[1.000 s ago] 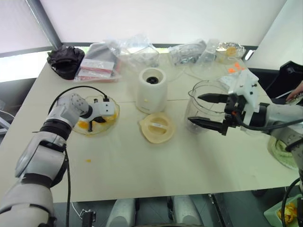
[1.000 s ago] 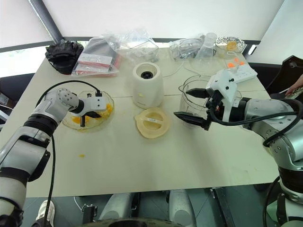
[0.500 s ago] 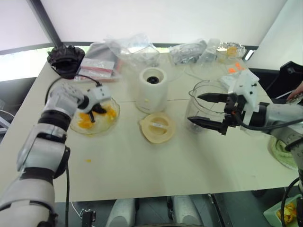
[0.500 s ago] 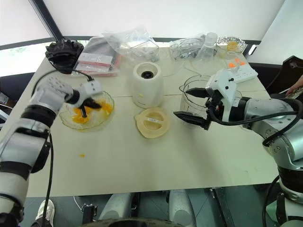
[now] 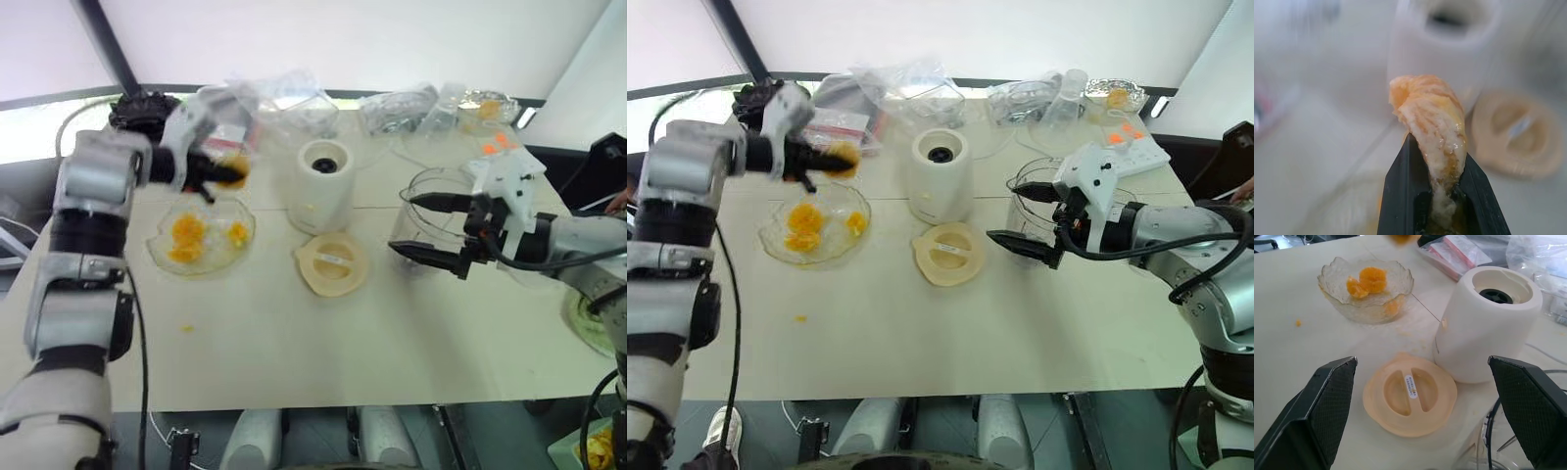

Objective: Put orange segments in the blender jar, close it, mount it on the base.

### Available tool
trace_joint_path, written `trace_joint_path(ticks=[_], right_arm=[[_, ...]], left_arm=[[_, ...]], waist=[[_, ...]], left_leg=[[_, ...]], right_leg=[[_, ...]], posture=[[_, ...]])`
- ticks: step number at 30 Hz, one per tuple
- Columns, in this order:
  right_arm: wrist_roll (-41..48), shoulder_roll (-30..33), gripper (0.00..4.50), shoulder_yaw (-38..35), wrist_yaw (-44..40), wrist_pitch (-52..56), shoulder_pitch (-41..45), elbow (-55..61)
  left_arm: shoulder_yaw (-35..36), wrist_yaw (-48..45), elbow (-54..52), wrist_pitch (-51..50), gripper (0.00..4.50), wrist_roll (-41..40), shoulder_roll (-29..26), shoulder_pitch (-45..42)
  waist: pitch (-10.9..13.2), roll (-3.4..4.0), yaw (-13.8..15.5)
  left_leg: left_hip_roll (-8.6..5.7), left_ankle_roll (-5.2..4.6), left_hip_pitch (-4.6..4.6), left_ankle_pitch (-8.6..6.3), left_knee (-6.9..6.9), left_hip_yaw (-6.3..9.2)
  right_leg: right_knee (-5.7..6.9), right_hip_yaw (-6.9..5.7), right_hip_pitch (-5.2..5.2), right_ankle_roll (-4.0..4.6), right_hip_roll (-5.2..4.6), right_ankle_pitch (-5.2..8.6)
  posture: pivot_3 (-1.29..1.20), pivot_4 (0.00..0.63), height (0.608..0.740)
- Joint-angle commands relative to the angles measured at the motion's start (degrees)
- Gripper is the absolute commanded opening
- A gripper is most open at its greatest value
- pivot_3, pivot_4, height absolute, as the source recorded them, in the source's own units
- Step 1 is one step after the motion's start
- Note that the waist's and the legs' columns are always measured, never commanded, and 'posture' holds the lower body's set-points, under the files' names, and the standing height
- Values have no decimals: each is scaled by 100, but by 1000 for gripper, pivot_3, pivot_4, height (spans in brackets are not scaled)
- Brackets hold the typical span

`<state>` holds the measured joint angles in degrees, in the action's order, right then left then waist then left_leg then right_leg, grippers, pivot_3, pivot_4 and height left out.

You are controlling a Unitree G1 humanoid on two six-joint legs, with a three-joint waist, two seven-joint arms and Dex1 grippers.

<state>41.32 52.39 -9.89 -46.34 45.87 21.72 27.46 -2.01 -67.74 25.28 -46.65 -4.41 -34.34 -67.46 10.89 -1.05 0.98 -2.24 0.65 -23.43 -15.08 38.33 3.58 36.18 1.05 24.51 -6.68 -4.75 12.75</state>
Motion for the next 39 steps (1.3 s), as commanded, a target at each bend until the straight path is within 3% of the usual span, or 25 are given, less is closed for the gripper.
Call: trace_joint_path(ticks=[1, 7, 15, 21, 28, 32, 38, 39], right_arm=[[86, -13, 4500, -340, 198, 26, -176, 349], [288, -109, 4500, -894, 742, 220, -797, 958], [809, -386, 4500, -2222, 1709, 731, -2079, 2213], [1398, -640, 4500, -3242, 2347, 933, -3084, 2990], [1998, -536, 4500, -3703, 2841, 797, -3629, 3242], [2268, -390, 4500, -3783, 3076, 617, -3850, 3254], [2465, -197, 4500, -3755, 3319, 436, -3991, 3231], [2483, -172, 4500, -3754, 3338, 413, -4008, 3223]], left_arm=[[109, 178, 161, 251, 38, -375, 477, -989], [-31, -34, 1415, 1389, 38, -628, 1722, -2041], [-422, -291, 3426, 3467, 38, -267, 3198, -2454], [-689, -149, 4343, 4651, 38, 250, 3831, -2240], [-803, 507, 4755, 5455, 38, 738, 4165, -2016], [-776, 889, 4854, 5761, 1477, 914, 4222, -1935], [-590, 1369, 4905, 5853, 4443, 912, 4265, -1919], [-562, 1384, 4905, 5847, 4482, 895, 4267, -1924]], waist=[[0, -1, -13], [-3, 5, -49], [-1, 4, -8], [-1, 4, -27], [-1, 4, -13], [-1, 2, -12], [-1, 2, -14], [-1, 2, -14]], left_leg=[[-4, 0, 0, 0, 0, -2], [-10, 0, 8, 0, -7, -13], [-9, -2, 6, -1, -9, -12], [-10, -4, 7, -3, -8, -13], [-7, -7, 9, -4, -10, -13], [-7, -7, 8, -4, -9, -13], [-7, -7, 8, -4, -9, -13], [-7, -7, 8, -4, -9, -13]], right_leg=[[-3, 0, 0, -2, 0, -1], [-4, 7, 0, -2, 3, -1], [-6, 9, 1, -2, 6, -1], [-9, 11, -4, -3, 5, -1], [-10, 13, -4, -3, 5, -1], [-10, 12, -4, -3, 5, -1], [-10, 12, -5, -4, 5, -1], [-10, 12, -5, -4, 5, 0]], posture=[[0, 150, 740], [0, 150, 740], [0, 150, 740], [0, 150, 740], [0, 150, 740], [0, 150, 740], [0, 150, 740], [0, 150, 740]])
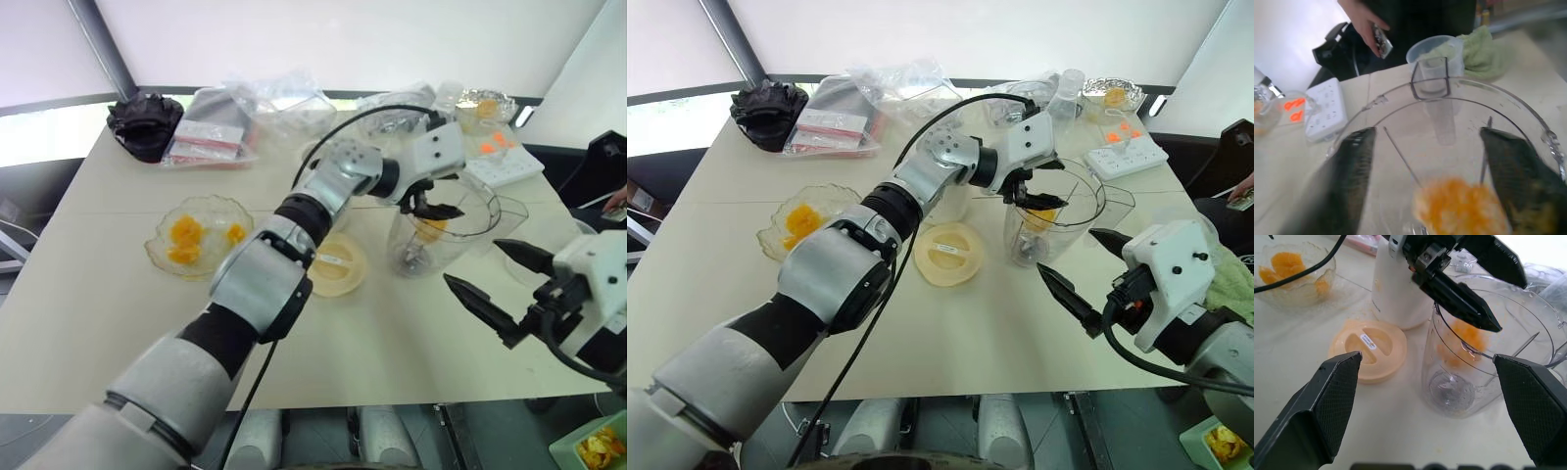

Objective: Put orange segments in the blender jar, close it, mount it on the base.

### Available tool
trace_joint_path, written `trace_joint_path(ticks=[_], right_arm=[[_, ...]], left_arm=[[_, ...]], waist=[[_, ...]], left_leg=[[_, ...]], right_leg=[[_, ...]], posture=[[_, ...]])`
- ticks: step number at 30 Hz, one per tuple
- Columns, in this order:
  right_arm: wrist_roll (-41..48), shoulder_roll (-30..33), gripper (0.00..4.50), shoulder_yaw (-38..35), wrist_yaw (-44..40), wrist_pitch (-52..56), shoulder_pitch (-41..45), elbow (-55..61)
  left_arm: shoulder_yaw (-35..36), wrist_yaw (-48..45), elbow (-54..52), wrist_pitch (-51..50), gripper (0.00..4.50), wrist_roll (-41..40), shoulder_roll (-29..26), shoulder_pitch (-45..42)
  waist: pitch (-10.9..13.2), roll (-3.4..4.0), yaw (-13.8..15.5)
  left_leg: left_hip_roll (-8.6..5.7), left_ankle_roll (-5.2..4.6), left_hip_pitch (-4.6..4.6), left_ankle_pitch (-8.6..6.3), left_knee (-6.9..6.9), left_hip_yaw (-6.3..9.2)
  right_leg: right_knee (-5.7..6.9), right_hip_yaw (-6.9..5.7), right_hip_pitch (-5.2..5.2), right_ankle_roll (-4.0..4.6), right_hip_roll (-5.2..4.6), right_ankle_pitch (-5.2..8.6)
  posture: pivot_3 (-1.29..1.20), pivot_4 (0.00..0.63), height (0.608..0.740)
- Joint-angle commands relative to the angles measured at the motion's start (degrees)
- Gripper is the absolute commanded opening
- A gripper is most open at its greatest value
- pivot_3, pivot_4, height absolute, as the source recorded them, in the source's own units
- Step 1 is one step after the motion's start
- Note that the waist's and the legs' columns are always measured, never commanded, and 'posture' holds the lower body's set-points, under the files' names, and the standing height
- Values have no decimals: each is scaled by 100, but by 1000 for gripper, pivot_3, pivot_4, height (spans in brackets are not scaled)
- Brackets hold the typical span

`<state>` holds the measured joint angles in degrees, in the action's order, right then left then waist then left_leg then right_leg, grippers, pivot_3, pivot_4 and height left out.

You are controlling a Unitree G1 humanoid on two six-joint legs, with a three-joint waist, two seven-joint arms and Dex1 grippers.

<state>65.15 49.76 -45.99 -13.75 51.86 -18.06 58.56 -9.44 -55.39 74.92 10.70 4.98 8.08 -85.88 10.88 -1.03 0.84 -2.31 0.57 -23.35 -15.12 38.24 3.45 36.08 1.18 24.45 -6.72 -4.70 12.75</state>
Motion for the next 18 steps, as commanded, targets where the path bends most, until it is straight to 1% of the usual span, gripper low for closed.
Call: trace_joint_path(ticks=[1, 6, 11, 16, 18], right_arm=[[114, 123, 4500, -131, 94, -205, -31, 93], [105, 252, 4500, -37, 112, -287, -25, -13], [43, 227, 4500, -161, 11, -374, -215, -66], [-46, 210, 4500, -251, 27, -381, -396, -126], [-308, 96, 4500, -368, 7, -389, -578, -228]], left_arm=[[218, 155, -60, 92, 4482, -68, 21, -97], [553, 115, -97, -104, 4482, -269, -109, -249], [738, -296, -239, -231, 4482, -389, -451, -216], [993, -813, -513, -514, 4482, -658, -1100, -30], [995, -1297, -824, -622, 4482, -710, -1637, 320]], waist=[[0, 0, 1], [0, 0, 1], [-1, 1, -8], [0, 1, -7], [-2, 3, -16]], left_leg=[[0, 0, 0, 0, 0, 1], [-1, 0, 0, 0, 0, 0], [0, 0, 2, 0, -1, -1], [1, 0, 1, 0, 0, 1], [1, 0, 2, 0, -1, 1]], right_leg=[[0, 0, 0, 0, 0, 0], [0, -1, 0, 0, 1, 0], [1, 0, 0, 0, 2, 0], [1, 0, 0, 0, 2, 0], [1, 0, 0, 0, 2, 0]], posture=[[0, 150, 740], [0, 150, 740], [0, 150, 740], [0, 150, 740], [0, 150, 740]])
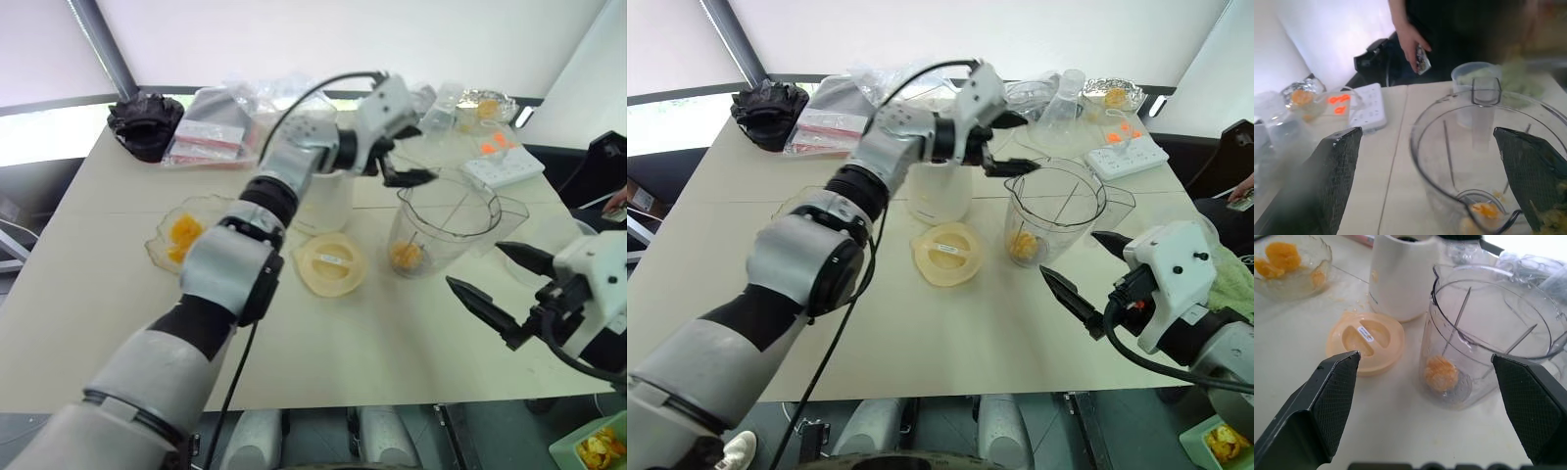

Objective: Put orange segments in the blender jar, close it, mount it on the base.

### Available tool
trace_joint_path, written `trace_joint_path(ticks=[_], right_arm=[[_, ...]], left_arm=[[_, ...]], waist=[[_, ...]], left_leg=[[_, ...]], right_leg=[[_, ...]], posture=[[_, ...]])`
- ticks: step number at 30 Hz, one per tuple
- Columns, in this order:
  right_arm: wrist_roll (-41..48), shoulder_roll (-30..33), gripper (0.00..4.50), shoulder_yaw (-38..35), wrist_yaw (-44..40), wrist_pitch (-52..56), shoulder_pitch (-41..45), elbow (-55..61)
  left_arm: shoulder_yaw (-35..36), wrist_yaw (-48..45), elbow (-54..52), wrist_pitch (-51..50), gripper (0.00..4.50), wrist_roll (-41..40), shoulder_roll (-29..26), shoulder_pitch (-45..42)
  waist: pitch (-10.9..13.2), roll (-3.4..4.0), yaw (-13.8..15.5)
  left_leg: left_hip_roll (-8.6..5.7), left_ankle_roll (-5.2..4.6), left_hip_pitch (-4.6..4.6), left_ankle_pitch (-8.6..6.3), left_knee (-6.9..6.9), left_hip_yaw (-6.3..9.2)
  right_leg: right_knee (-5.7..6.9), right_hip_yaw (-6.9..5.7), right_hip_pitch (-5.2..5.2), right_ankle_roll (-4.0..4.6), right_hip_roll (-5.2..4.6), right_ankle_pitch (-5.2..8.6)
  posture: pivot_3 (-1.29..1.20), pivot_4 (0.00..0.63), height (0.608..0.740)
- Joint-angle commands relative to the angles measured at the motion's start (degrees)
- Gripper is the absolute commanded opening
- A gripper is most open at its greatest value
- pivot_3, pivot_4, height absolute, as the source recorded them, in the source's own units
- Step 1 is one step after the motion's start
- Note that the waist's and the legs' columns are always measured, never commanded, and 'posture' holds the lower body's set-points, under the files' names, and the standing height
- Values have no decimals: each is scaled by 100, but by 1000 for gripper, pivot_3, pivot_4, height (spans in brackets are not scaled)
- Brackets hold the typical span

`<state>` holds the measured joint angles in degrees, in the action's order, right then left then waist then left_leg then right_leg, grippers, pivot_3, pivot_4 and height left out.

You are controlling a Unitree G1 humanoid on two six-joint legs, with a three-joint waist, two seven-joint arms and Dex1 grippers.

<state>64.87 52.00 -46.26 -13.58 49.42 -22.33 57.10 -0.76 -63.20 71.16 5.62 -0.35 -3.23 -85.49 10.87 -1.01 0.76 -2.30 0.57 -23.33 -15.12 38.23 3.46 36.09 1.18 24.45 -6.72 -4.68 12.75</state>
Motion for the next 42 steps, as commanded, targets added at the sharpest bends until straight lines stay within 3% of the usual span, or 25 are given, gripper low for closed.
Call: trace_joint_path(ticks=[1, 8, 16, 30, 42], right_arm=[[-430, -234, 4500, -383, -72, -206, -249, -163], [-1446, -742, 4500, -639, -791, -762, -703, -1303], [-2606, -1075, 4500, -406, -916, -1413, -422, -2913], [-4184, -918, 4500, 633, -627, -2675, 1838, -6610], [-4602, -895, 4500, 733, -521, -3534, 2606, -8054]], left_arm=[[85, -770, -655, -205, 4482, -196, -735, 499], [-377, -1611, -3628, -1501, 4482, -409, -1738, 2619], [-565, -1311, -6532, -3094, 4482, -920, -2339, 4719], [-982, -541, -6702, -2828, 4482, -929, -2215, 5091], [-1093, -454, -6710, -2614, 4482, -960, -2318, 5079]], waist=[[-1, 2, -27], [-3, 5, 1], [-12, 18, -10], [-20, 38, -45], [-21, 46, -87]], left_leg=[[1, 0, 1, 0, -1, 0], [11, 0, 4, 0, 1, 0], [17, 0, 16, 0, -2, 3], [13, -1, 100, -1, -19, -8], [10, -5, 102, -3, -22, -8]], right_leg=[[0, 0, 0, 0, 1, 0], [2, 6, -6, 1, -1, 0], [0, 11, -15, 2, -3, 0], [-21, 11, -101, 9, -2, 5], [-20, 11, -101, 5, 0, 3]], posture=[[0, 150, 740], [0, 150, 740], [0, 150, 740], [0, 150, 740], [0, 150, 740]])
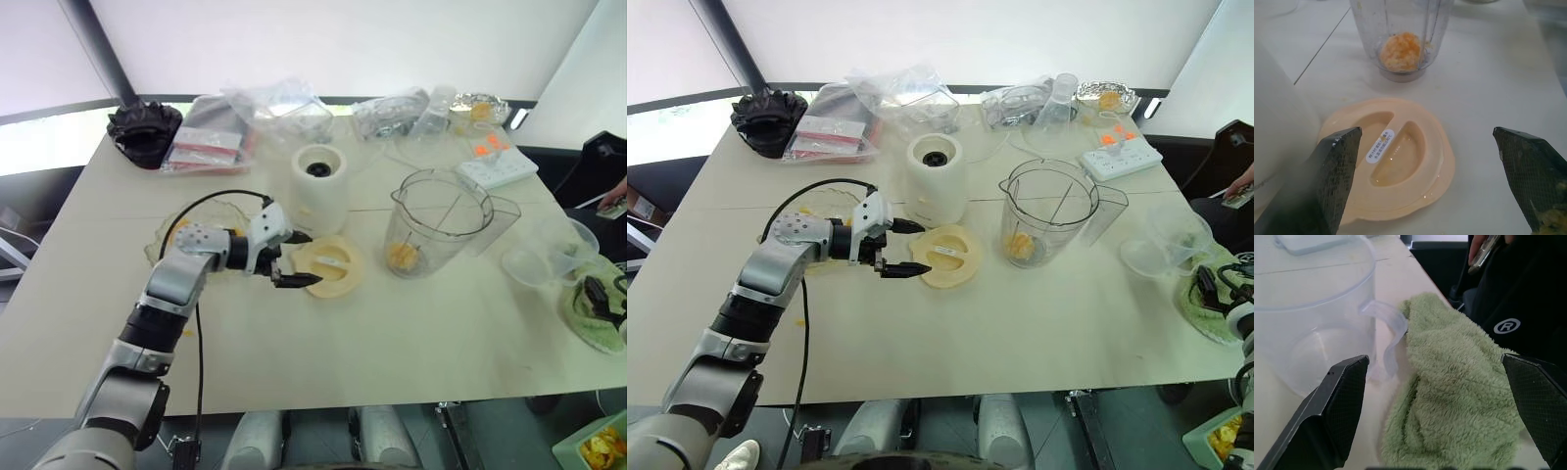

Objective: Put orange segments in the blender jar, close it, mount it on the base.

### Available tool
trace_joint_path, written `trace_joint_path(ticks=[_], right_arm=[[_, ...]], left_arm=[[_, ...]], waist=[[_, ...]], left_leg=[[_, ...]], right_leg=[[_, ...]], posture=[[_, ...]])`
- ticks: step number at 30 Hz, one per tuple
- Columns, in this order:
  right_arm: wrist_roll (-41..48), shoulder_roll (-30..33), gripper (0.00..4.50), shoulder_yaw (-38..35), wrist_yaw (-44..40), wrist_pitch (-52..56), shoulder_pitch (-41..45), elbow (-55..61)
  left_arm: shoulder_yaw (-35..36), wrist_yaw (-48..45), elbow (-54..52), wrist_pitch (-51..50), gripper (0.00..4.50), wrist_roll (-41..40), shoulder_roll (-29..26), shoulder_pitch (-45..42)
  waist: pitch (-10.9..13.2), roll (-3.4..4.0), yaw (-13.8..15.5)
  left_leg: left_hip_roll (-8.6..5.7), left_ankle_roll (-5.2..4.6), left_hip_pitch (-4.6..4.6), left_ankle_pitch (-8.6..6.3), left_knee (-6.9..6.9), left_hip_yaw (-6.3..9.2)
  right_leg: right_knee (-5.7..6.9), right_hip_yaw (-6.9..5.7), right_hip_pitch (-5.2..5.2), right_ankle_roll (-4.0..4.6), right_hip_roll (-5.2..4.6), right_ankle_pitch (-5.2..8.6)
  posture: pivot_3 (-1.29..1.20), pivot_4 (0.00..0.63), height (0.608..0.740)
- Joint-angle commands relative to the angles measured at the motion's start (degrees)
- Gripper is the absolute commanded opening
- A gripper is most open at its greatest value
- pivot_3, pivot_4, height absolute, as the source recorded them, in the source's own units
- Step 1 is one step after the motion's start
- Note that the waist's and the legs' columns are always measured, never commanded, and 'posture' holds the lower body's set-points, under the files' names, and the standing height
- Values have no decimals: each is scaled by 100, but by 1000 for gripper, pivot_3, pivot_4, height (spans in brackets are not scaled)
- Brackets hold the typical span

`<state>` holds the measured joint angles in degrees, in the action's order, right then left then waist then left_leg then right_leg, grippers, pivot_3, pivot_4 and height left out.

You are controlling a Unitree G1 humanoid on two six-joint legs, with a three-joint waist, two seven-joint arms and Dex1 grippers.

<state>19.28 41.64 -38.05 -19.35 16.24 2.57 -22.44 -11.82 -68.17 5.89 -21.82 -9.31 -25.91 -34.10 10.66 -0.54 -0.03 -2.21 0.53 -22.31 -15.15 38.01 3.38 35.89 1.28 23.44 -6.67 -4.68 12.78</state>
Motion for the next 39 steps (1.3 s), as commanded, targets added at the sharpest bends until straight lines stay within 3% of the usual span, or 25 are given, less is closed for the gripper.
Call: trace_joint_path(ticks=[1, 39], right_arm=[[-41, 145, 4500, -95, 53, -249, 154, -163], [-254, 82, 4500, 469, 174, -944, 1164, -1237]], left_arm=[[7, 57, -177, 135, 4482, -69, -48, -68], [-86, 212, 287, 571, 4482, 64, -194, -478]], waist=[[0, 0, -16], [2, 3, -91]], left_leg=[[0, 0, 0, 0, 0, 0], [0, -2, 0, -1, -4, 0]], right_leg=[[0, 0, 0, 0, 0, 0], [-7, 1, 0, -1, 0, 0]], posture=[[0, 150, 740], [0, 150, 740]])
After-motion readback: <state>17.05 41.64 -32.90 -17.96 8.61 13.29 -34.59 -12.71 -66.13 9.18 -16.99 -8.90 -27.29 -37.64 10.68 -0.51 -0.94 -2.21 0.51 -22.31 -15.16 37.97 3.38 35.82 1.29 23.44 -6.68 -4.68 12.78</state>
